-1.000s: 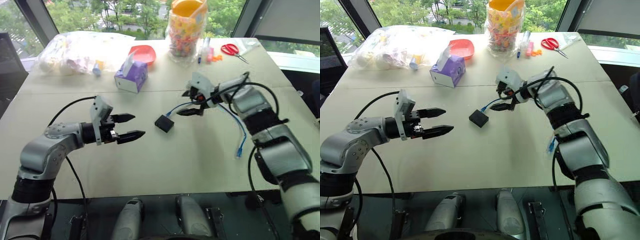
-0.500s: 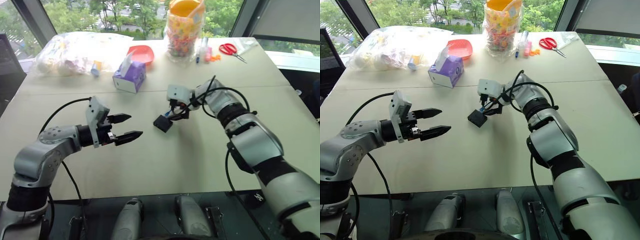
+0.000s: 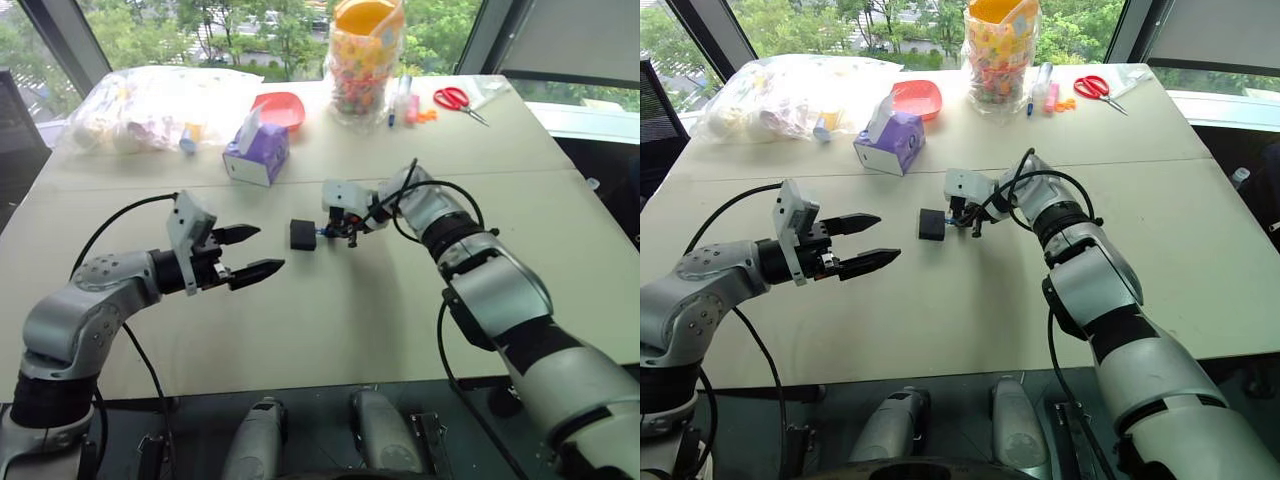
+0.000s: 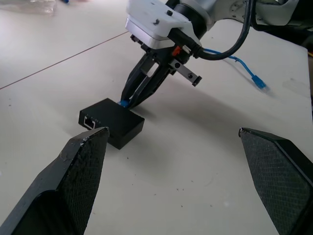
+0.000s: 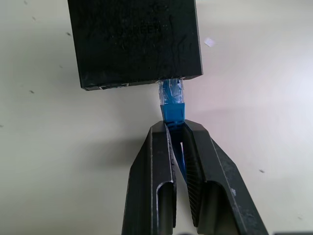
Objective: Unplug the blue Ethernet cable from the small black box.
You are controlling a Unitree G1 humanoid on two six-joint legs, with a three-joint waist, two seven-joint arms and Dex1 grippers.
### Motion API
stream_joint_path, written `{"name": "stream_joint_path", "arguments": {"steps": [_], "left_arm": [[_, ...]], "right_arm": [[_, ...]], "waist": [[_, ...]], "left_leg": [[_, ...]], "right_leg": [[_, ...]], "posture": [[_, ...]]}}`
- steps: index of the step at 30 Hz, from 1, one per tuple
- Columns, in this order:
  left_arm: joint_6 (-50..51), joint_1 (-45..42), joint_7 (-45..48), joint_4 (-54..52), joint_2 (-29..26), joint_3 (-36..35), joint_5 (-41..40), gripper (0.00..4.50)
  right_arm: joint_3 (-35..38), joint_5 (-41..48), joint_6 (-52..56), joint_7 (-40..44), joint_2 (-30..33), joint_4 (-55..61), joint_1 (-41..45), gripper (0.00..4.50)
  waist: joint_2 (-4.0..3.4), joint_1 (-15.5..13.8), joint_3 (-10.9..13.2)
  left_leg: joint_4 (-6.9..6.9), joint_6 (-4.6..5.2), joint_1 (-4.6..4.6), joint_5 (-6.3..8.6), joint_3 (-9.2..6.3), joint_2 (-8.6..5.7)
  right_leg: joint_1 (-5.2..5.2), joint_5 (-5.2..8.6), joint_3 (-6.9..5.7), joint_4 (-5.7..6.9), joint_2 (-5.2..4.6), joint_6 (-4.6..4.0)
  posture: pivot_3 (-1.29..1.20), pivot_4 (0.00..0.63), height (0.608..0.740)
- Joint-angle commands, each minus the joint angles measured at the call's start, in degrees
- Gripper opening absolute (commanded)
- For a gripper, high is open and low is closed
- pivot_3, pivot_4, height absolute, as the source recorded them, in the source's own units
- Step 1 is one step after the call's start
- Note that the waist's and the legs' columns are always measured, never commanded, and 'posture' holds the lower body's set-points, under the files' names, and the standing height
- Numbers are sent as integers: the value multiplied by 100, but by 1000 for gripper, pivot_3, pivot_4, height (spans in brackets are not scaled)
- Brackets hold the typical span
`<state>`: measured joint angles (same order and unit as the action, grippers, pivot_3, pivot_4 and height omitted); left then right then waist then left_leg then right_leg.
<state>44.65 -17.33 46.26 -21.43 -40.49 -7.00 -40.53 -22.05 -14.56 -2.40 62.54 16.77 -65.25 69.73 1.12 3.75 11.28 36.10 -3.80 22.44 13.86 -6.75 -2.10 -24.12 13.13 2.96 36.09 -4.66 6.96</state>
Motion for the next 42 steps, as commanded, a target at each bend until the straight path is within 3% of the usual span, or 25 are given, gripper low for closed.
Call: {"name": "stream_joint_path", "arguments": {"steps": [1,6,9,16,25,28,35,40,42], "left_arm": [[-67,-253,133,92,6,80,-15,4500],[118,-807,216,632,220,69,-259,4500],[298,-1220,259,977,377,38,-434,4500],[719,-1817,247,1332,739,180,-658,4500],[834,-2022,92,1490,1029,147,-636,4500],[701,-1978,9,1520,1094,216,-476,3646],[586,-1901,107,1470,1044,377,-262,503],[563,-1907,438,1475,789,490,-167,537],[546,-1883,702,1465,581,548,-155,537]], "right_arm": [[338,83,-213,-336,510,1496,-365,73],[856,128,-142,-701,1344,5081,-1798,73],[1037,13,209,-923,1553,6531,-2403,73],[953,-356,399,-1400,1584,7716,-2764,73],[702,-543,479,-1432,1585,8173,-2909,73],[657,-551,517,-1402,1582,8270,-2966,0],[667,-456,739,-1309,1589,8413,-2895,0],[998,551,1980,-823,1387,8642,-2886,0],[1308,1398,3057,-521,1247,8808,-2798,855]], "waist": [[0,-7,0],[1,-23,0],[2,10,-1],[4,-5,-2],[5,-89,-2],[5,-125,-2],[5,-134,-2],[5,-119,-2],[5,-124,-2]], "left_leg": [[-1,0,1,0,0,-2],[-10,0,5,0,-1,0],[-8,0,5,0,1,1],[7,-2,-1,-3,4,2],[4,-2,0,-3,4,2],[5,-2,0,-3,4,2],[5,-3,0,-3,4,1],[4,-3,0,-3,3,2],[3,-2,0,-3,2,3]], "right_leg": [[-1,0,0,-1,-2,0],[-9,2,0,-2,-1,2],[-11,2,1,0,-1,4],[0,2,2,0,-1,4],[0,2,2,-3,-2,3],[0,2,2,-2,-2,3],[2,1,2,-4,-2,3],[1,2,2,-4,-1,3],[1,2,2,-4,-2,2]], "posture": [[0,150,740],[0,150,740],[0,150,740],[0,150,740],[0,150,740],[0,150,740],[0,150,740],[0,150,740],[0,150,740]]}}
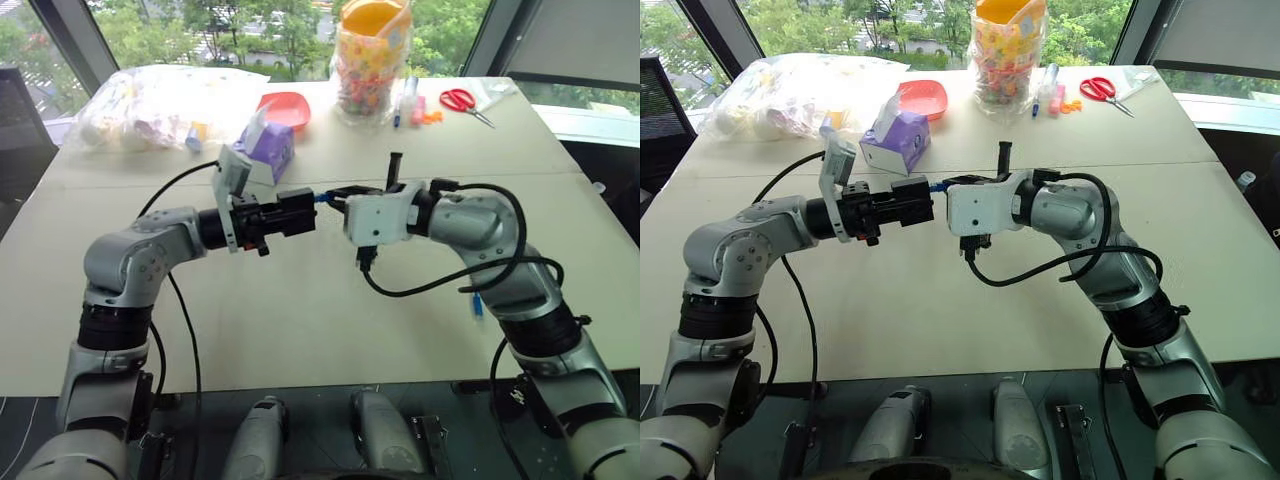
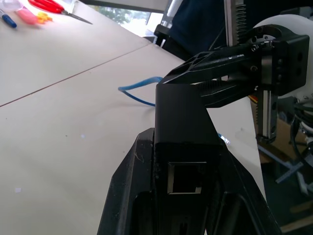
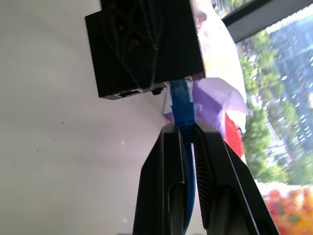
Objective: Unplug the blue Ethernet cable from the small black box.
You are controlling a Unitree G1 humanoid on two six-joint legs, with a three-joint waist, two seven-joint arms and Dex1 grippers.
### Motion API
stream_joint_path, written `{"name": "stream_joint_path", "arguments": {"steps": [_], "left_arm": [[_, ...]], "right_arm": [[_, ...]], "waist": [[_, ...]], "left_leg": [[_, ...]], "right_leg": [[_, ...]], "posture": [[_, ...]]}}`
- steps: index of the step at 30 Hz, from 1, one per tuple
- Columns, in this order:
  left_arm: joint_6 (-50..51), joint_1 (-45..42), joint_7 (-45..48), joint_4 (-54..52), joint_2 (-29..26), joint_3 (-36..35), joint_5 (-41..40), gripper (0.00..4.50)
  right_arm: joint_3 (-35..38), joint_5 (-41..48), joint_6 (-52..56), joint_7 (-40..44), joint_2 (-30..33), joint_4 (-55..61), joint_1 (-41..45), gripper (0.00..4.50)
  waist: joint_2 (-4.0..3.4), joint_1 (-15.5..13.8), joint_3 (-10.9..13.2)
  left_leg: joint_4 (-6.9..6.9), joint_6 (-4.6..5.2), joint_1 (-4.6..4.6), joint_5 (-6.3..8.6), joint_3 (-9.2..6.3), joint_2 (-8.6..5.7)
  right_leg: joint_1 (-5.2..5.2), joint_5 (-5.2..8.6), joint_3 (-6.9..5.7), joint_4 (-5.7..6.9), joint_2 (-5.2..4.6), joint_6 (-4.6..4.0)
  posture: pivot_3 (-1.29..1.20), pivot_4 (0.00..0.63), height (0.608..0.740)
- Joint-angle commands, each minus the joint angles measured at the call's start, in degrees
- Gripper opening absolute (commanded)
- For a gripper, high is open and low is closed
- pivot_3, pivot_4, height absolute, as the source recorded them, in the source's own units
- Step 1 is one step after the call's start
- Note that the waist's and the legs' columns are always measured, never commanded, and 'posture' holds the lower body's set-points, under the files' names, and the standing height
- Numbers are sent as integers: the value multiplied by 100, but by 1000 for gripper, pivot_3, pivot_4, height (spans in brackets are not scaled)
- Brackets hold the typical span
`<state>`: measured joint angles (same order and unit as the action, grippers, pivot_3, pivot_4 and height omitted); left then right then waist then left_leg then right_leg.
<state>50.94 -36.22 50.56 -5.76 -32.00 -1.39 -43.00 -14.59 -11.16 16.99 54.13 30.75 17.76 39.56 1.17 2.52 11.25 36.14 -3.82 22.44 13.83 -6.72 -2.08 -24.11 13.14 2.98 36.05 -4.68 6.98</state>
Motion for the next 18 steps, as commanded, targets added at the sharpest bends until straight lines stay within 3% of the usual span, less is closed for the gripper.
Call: {"name": "stream_joint_path", "arguments": {"steps": [1,4,7,11,18], "left_arm": [[-97,15,410,-105,-378,18,95,537],[-225,-4,947,-55,-742,105,161,537],[-413,-44,1244,-67,-871,179,263,537],[-421,-61,1537,-212,-958,192,180,537],[-428,-73,1744,-306,-967,211,219,537]], "right_arm": [[671,1416,1584,495,-134,580,272,1112],[980,2523,3345,852,-66,545,619,2741],[1186,3320,4350,911,-115,429,887,4257],[1306,3870,5192,585,-323,165,1226,4257],[1058,4335,5611,198,-352,95,1451,4257]], "waist": [[-1,1,1],[-1,1,1],[-1,-9,0],[-1,-5,1],[-1,-1,1]], "left_leg": [[0,0,0,0,-1,0],[-2,0,0,0,-1,0],[-1,1,0,0,-1,1],[-2,1,2,1,-1,0],[-4,1,5,1,-1,1]], "right_leg": [[0,0,0,-1,0,0],[0,0,0,-2,0,-1],[0,1,-1,-1,0,-2],[0,1,-1,-3,-1,-2],[-6,1,-2,-3,0,-1]], "posture": [[0,150,740],[0,150,740],[0,150,740],[0,150,740],[0,150,740]]}}
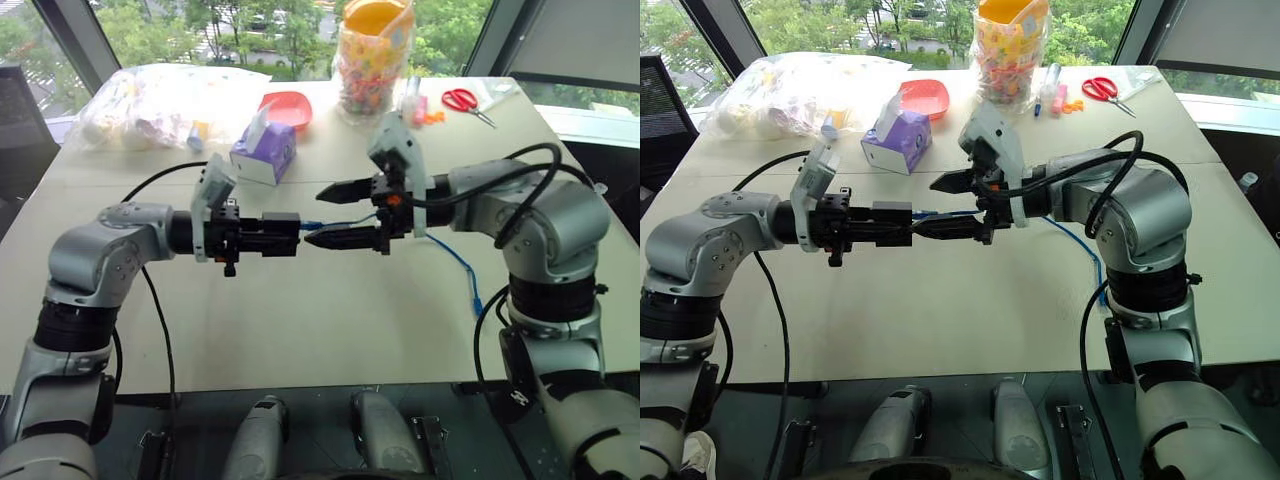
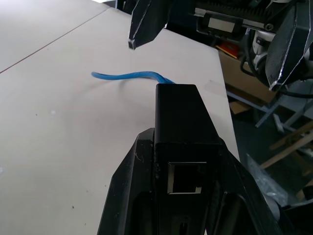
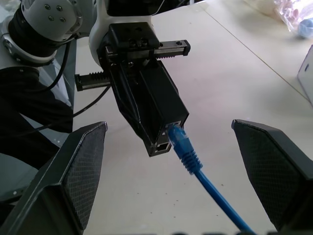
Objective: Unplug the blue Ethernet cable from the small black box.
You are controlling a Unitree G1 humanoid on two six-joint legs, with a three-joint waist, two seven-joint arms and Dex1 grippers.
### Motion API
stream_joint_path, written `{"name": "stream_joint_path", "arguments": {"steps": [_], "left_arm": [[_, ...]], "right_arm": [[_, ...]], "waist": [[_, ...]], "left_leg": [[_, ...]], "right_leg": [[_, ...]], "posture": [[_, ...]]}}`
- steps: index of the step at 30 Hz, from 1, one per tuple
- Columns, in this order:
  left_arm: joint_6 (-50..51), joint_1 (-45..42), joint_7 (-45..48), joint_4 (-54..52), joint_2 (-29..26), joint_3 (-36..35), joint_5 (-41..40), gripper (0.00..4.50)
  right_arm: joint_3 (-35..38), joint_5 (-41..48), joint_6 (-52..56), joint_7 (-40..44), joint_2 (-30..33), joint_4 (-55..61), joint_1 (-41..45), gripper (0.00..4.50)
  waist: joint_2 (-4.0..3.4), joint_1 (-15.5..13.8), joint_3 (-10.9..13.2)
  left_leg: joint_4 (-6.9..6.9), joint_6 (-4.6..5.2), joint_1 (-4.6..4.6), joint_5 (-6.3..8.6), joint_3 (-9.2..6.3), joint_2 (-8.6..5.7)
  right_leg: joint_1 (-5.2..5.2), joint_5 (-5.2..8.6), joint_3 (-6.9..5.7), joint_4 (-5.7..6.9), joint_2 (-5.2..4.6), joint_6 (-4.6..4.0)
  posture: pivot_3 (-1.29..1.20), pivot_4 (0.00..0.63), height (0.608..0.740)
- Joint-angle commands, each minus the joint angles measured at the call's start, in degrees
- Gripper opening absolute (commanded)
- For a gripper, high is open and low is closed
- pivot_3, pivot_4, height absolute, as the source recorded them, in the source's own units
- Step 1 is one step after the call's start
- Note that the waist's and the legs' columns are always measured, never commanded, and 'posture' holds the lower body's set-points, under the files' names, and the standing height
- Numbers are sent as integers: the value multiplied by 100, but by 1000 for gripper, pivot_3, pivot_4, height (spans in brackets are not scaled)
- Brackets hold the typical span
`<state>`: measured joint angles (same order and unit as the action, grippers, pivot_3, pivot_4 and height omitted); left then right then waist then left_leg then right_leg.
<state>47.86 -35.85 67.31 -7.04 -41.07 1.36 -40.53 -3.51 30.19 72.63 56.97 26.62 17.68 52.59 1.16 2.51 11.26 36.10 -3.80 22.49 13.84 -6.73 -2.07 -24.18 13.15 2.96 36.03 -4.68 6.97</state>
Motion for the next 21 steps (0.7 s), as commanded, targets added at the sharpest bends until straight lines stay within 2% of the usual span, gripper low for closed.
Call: {"name": "stream_joint_path", "arguments": {"steps": [1,4,7,9,21], "left_arm": [[-114,-118,76,-181,-53,-66,-29,537],[-105,-134,92,-193,-47,-74,-39,537],[-91,-161,90,-209,-36,-90,-63,537],[-80,-168,90,-225,-31,-93,-77,537],[-176,-66,173,-344,-83,-17,38,537]], "right_arm": [[-126,220,21,-103,102,123,133,4257],[-266,269,-69,-193,175,130,104,4257],[-382,317,-129,-257,223,135,70,3394],[-418,359,-134,-311,225,114,80,2455],[-520,508,-205,-431,286,7,138,2455]], "waist": [[0,1,0],[0,1,0],[0,2,0],[0,2,0],[0,2,0]], "left_leg": [[0,0,0,0,0,0],[0,0,1,0,0,0],[0,0,1,0,0,0],[0,0,1,0,0,0],[0,0,2,0,0,0]], "right_leg": [[0,0,0,0,0,0],[-1,0,0,0,0,1],[-1,0,0,0,0,1],[-1,0,0,0,0,1],[-2,0,0,0,0,2]], "posture": [[0,150,740],[0,150,740],[0,150,740],[0,150,740],[0,150,740]]}}
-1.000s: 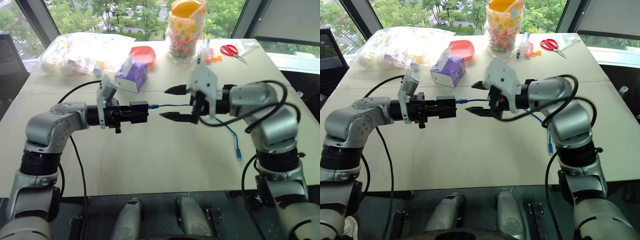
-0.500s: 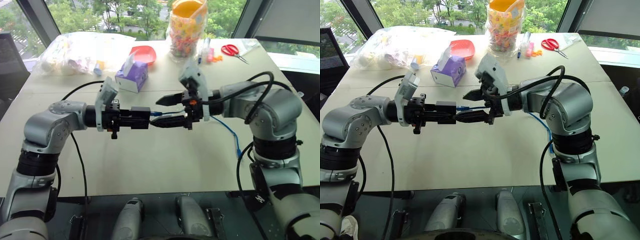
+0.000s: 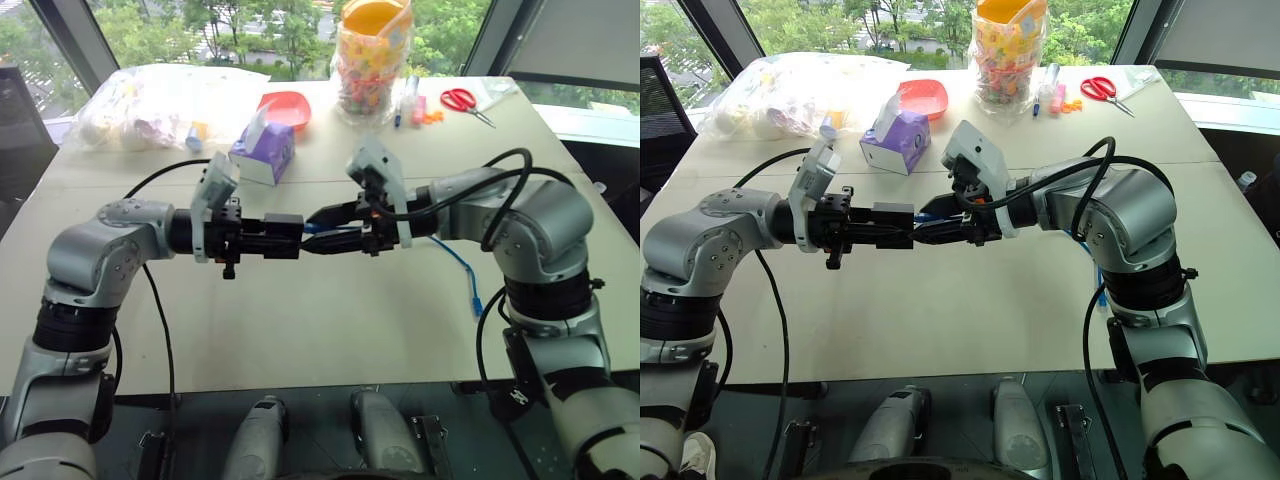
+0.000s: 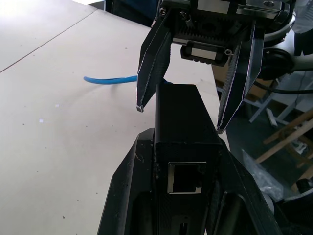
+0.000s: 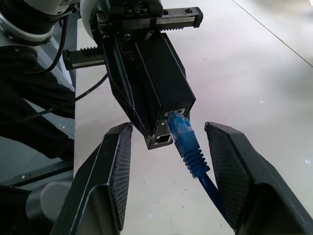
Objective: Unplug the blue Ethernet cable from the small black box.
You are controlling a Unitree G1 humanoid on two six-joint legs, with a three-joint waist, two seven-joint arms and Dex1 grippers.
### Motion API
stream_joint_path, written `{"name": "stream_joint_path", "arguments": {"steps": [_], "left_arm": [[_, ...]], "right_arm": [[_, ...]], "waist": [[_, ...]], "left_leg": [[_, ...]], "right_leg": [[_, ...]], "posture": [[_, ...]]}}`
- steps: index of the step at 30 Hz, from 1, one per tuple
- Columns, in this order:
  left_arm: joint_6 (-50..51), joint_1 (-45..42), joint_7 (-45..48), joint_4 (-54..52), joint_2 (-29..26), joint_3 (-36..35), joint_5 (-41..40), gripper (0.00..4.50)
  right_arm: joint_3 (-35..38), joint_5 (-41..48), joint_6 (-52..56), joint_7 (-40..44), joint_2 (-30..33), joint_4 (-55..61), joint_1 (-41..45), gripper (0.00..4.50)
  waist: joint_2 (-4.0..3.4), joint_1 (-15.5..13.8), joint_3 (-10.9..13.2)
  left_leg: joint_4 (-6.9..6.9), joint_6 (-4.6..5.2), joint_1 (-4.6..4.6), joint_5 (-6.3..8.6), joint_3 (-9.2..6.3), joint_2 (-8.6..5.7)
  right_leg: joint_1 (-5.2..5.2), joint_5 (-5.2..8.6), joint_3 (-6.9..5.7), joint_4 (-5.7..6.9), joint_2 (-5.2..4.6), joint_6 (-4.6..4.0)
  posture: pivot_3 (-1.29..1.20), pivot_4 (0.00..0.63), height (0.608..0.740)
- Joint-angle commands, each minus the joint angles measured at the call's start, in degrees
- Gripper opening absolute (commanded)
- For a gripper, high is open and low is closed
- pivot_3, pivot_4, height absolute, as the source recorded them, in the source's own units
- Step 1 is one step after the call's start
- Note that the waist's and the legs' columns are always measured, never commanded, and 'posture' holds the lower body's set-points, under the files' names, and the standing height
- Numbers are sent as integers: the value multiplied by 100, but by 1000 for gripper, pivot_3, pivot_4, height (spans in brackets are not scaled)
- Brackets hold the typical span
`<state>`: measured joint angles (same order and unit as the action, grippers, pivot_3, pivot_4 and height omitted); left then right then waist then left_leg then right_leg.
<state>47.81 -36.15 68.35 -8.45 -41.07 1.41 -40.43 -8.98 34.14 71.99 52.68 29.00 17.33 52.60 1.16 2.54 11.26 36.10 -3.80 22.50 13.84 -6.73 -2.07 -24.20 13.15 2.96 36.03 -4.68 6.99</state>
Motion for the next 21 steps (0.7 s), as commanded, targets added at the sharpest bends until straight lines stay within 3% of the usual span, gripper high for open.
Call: {"name": "stream_joint_path", "arguments": {"steps": [1,3,6,21], "left_arm": [[-173,-21,69,-221,-84,-17,33,537],[-220,17,99,-266,-115,20,83,537],[-254,51,139,-312,-135,49,119,537],[-372,179,309,-402,-250,58,201,537]], "right_arm": [[20,115,-155,2,66,45,133,2186],[8,129,-172,8,96,45,129,1514],[-41,165,-219,20,155,27,133,54],[-331,202,-378,236,481,-49,111,54]], "waist": [[0,0,0],[0,4,0],[0,2,0],[0,2,0]], "left_leg": [[0,0,0,0,0,0],[-1,0,0,0,0,0],[-1,0,0,0,1,0],[-1,0,1,0,1,1]], "right_leg": [[0,0,0,0,0,0],[0,0,0,0,0,0],[-1,0,0,0,0,0],[-2,1,0,-1,1,0]], "posture": [[0,150,740],[0,150,740],[0,150,740],[0,150,740]]}}
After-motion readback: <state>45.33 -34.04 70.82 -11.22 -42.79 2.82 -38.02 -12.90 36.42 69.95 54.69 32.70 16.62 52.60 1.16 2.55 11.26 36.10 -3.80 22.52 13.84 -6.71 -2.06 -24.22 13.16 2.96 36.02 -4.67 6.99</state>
